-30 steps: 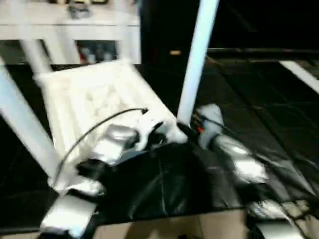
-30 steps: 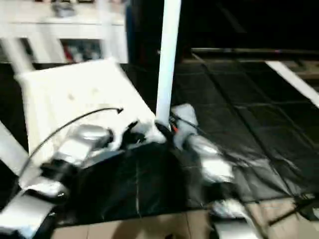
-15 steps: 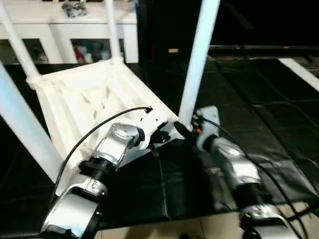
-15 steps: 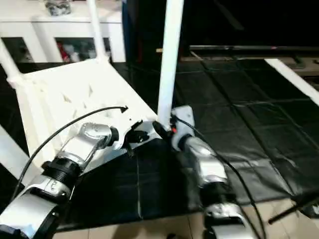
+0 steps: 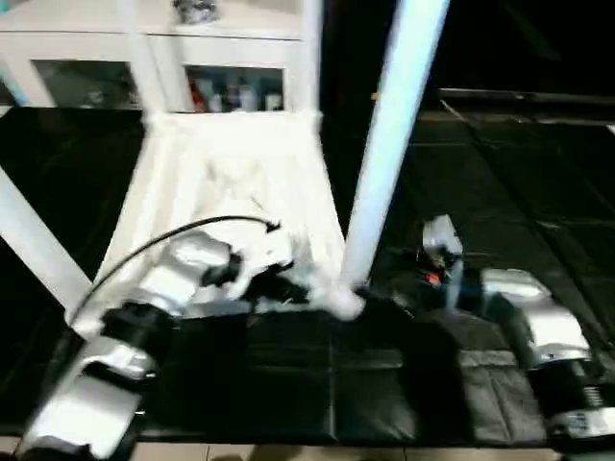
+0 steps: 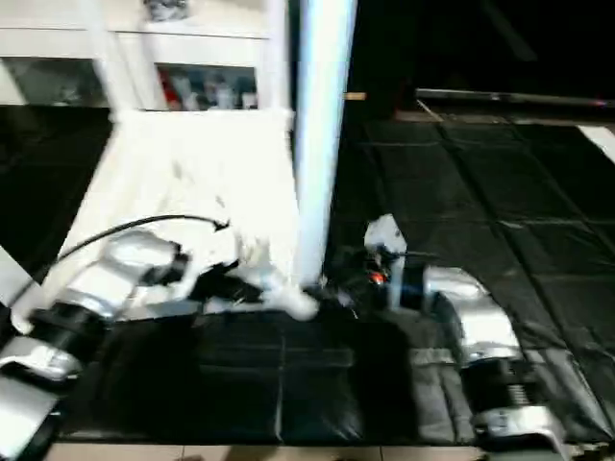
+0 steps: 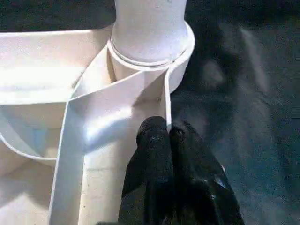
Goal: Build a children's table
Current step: Rotate leg to tighten
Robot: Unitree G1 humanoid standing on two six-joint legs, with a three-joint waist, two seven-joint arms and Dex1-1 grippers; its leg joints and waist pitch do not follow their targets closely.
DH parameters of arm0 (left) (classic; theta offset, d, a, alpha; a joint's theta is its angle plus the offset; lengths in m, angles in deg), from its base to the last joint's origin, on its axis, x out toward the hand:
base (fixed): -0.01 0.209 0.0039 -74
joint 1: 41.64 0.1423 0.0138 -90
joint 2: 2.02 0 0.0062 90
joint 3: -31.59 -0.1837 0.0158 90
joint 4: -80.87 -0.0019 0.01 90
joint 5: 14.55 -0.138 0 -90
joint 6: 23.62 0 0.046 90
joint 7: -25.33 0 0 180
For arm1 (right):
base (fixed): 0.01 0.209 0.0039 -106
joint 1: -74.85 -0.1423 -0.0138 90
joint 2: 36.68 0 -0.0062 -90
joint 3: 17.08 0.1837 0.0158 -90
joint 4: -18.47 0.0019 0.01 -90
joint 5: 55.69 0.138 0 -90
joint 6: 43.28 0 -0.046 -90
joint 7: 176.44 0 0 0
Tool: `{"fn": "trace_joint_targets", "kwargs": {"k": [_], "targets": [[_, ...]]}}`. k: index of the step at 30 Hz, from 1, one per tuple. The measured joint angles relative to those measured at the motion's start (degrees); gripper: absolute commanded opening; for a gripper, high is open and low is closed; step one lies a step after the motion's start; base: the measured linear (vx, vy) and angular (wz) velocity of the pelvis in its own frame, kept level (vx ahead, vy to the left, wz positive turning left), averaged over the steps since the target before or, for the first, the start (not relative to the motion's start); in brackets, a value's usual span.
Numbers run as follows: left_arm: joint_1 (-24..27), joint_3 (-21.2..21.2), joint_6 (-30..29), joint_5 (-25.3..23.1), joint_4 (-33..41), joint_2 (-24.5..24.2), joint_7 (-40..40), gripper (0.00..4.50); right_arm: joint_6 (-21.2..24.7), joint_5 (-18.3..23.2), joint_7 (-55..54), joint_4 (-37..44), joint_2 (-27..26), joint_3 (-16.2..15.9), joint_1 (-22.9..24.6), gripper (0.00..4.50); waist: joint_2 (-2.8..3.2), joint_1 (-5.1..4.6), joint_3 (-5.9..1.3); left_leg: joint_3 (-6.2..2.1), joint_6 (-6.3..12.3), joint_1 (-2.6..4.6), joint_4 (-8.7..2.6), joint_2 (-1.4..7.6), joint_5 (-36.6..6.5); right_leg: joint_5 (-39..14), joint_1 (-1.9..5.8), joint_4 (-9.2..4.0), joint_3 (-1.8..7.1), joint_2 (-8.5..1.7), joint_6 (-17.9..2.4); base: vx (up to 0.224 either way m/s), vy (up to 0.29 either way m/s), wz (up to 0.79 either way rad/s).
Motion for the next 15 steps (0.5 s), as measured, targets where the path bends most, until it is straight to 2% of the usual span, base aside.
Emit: {"fn": "trace_joint_targets", "kwargs": {"k": [2,7,9,11,12,15], "targets": [[0.0,-0.9,1.3,0.3,0.0,-0.5,2.8,0.0,-0.1,-0.7,3.2,0.0,0.9,-1.9,-0.1,4.44,0.0,0.16,0.0,0.12,-0.23,0.0,0.09,-0.01,-0.1,0.0,0.06,0.02,0.23,0.0,0.0,0.0,0.0,0.0],[0.0,-2.4,2.6,0.9,0.7,-0.6,6.9,0.0,-2.5,-1.9,6.1,-1.4,0.8,-4.0,-1.5,4.44,0.0,0.73,0.0,0.17,-0.24,-0.07,0.51,-0.01,-0.1,0.0,0.16,0.1,0.54,0.0,0.0,0.0,0.0,0.0],[0.0,-3.2,3.4,0.9,1.1,-0.7,8.3,0.0,-3.0,-2.0,7.9,-3.5,0.2,-4.5,-3.2,4.17,0.0,0.72,0.0,0.18,-0.23,-0.09,0.6,-0.02,-0.1,0.0,0.24,0.1,0.59,-0.02,0.0,0.0,0.0,0.0],[0.0,-3.2,3.8,0.9,1.1,-0.7,9.0,0.0,-2.9,-1.9,9.8,-4.5,0.1,-5.5,-3.9,4.17,-0.02,0.73,-0.01,0.17,-0.22,-0.09,0.6,-0.02,-0.1,0.0,0.3,0.09,0.59,-0.02,0.0,0.0,0.0,0.0],[0.0,-3.3,4.0,0.9,1.1,-0.7,9.1,0.0,-2.6,-1.9,10.3,-4.8,0.1,-6.0,-4.1,3.92,-0.02,0.72,-0.01,0.16,-0.22,-0.1,0.59,-0.02,-0.1,0.0,0.31,0.09,0.59,-0.02,0.0,0.0,0.0,0.0],[0.0,-3.6,4.6,0.9,1.0,-0.7,9.3,0.0,-1.8,-2.0,12.0,-5.3,0.5,-7.2,-4.6,3.69,-0.02,0.76,-0.01,0.15,-0.21,-0.12,0.58,-0.01,-0.1,0.0,0.3,0.1,0.56,-0.02,0.0,0.0,0.0,0.0]]}}
